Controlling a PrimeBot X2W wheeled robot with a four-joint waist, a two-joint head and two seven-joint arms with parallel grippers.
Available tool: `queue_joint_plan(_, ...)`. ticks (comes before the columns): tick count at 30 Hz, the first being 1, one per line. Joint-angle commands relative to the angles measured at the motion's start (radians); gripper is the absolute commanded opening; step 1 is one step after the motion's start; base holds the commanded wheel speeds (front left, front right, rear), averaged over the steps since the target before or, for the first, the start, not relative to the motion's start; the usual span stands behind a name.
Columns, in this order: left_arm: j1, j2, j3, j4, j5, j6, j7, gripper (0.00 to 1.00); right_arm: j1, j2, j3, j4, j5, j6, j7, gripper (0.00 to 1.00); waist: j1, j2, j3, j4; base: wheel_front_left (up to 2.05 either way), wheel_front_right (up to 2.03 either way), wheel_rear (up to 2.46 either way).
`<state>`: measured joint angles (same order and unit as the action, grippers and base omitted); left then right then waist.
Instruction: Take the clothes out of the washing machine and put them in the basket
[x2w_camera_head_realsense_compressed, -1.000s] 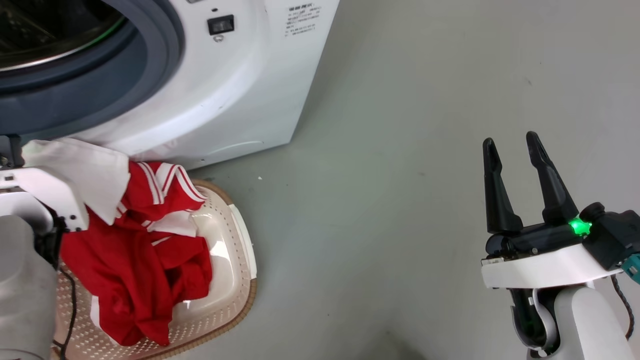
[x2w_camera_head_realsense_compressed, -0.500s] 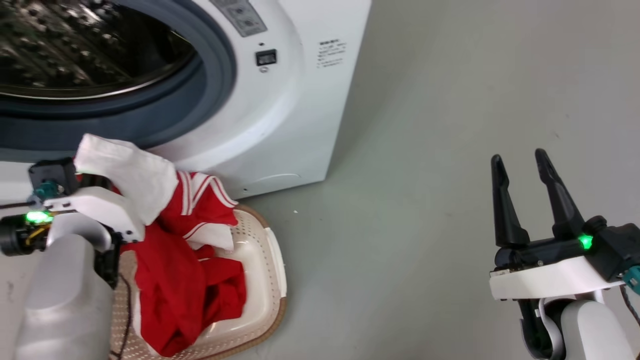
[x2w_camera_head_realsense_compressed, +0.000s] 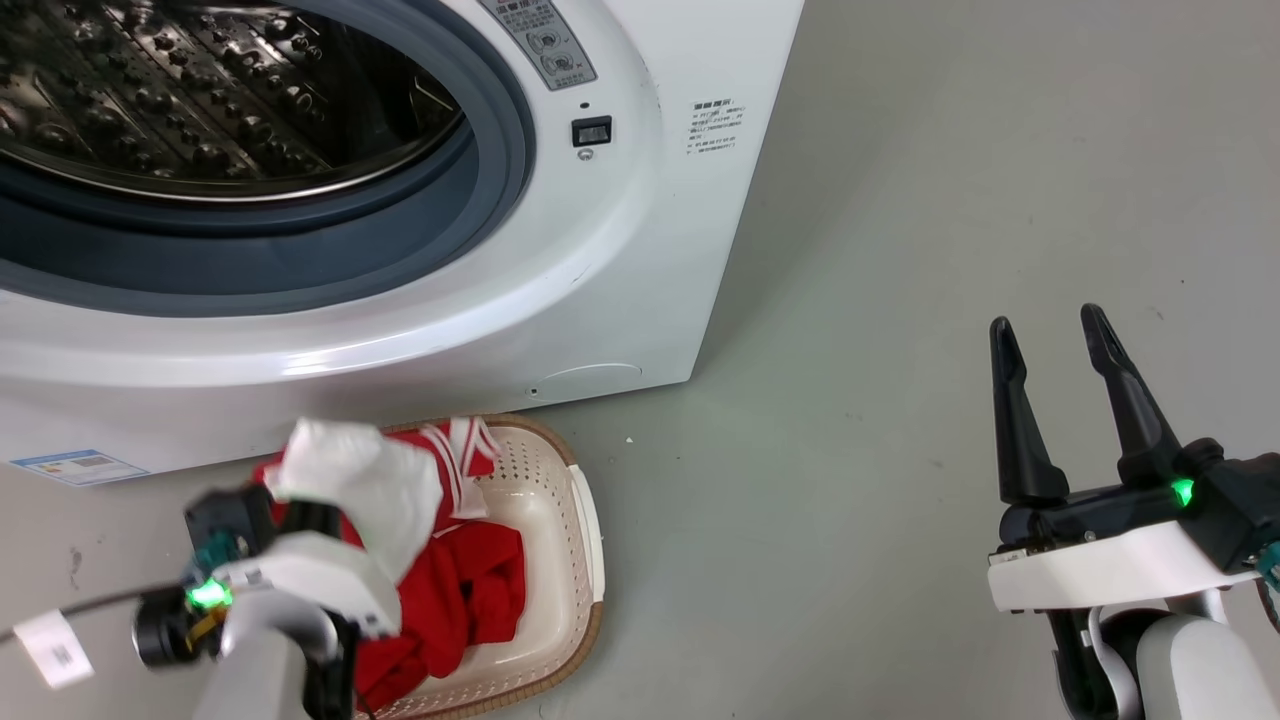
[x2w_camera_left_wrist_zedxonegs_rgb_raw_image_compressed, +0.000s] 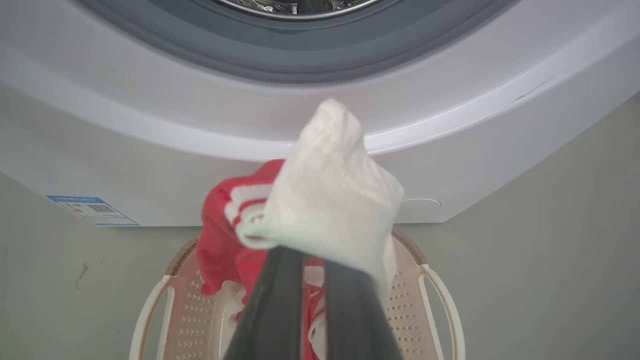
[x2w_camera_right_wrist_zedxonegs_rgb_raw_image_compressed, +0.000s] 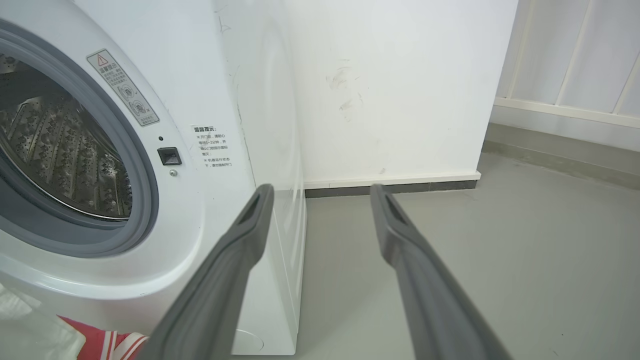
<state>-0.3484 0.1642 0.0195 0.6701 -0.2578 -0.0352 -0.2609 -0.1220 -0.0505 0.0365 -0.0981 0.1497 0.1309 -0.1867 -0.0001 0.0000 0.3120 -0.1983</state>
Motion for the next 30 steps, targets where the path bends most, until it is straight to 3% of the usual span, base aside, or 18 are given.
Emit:
queue_joint_plan(1,0.018,-0.005,0.003,-0.004,-0.005,0.002,0.0,0.0,0.003,0.001,0.001,-0.008,0.0,0.0,0.002,1.0,0.0001,0.0,0.002,-0.001,0.0,0.0,0.0)
queue_joint_plan(6,0.073,-0.04,0.0,0.015,-0.033,0.005,0.02,0.0,0.001,0.001,0.002,-0.029,-0.007,0.0,0.011,1.0,0.0001,0.0,0.035,0.0,0.0,0.0,0.0)
queue_joint_plan(11,0.031,-0.045,-0.011,0.085,-0.043,-0.007,0.026,0.0,-0.023,0.0,0.015,-0.051,-0.009,0.0,0.016,1.0,0.0001,0.0,0.104,-0.01,0.0,0.0,0.0)
queue_joint_plan(30,-0.293,0.034,-0.029,0.447,-0.029,-0.008,0.002,0.0,-0.111,0.001,0.055,-0.056,0.018,0.0,-0.025,1.0,0.0001,0.0,0.377,-0.098,0.0,0.0,0.0)
